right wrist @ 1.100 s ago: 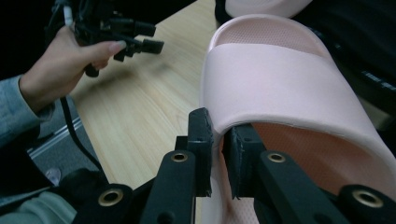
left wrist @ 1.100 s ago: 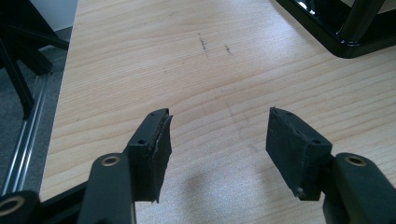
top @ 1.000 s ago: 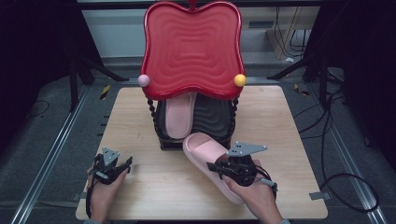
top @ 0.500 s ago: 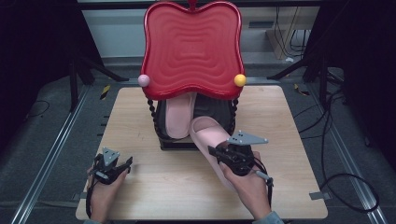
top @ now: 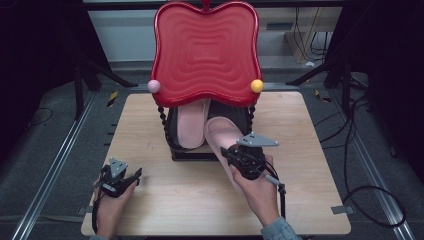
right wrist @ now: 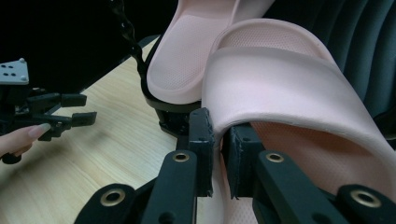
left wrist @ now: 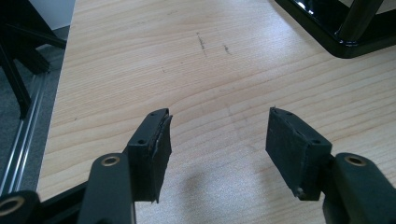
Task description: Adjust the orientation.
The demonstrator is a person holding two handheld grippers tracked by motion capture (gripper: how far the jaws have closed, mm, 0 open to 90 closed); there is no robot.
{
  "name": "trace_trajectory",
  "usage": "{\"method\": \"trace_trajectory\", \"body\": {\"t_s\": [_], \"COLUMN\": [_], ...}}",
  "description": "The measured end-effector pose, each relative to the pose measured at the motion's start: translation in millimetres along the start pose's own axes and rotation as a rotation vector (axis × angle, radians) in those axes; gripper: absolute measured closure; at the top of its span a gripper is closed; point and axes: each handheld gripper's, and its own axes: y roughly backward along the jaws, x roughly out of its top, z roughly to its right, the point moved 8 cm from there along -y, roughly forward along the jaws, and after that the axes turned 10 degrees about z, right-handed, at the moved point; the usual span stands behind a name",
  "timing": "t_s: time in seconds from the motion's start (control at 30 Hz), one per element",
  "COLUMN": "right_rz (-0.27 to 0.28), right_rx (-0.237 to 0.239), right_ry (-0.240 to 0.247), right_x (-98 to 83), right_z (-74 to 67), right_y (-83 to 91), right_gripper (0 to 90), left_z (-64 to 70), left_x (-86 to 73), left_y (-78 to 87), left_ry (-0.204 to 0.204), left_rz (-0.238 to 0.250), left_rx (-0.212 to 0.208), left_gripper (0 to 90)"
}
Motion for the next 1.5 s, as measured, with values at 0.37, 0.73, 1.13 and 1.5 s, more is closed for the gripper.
{"method": "trace_trajectory", "body": {"t_s": [0.37,0.73,1.13,1.5], "right_rz": [-0.012,-0.005,0.016,0.046], "right_rx": [-0.056,-0.099,-0.143,-0.202], "right_ry": [0.007,-0.002,-0.014,0.002], "right_x": [4.1,7.3,14.1,23.5], "right_z": [4.4,5.2,3.4,1.9], "right_y": [-13.4,-25.6,-44.3,-64.3], "right_gripper": [81.9,81.5,80.4,79.2], "left_z": [-0.5,0.6,0.5,0.2], "left_x": [-0.2,0.2,0.7,0.8], "left_y": [0.0,0.1,0.0,0.1], "left_ry": [0.002,0.006,0.006,0.011], "left_rz": [0.000,0.002,0.003,0.004], "left_rx": [-0.004,-0.005,-0.007,-0.008], "left_gripper": [39.9,39.9,39.9,39.9]}}
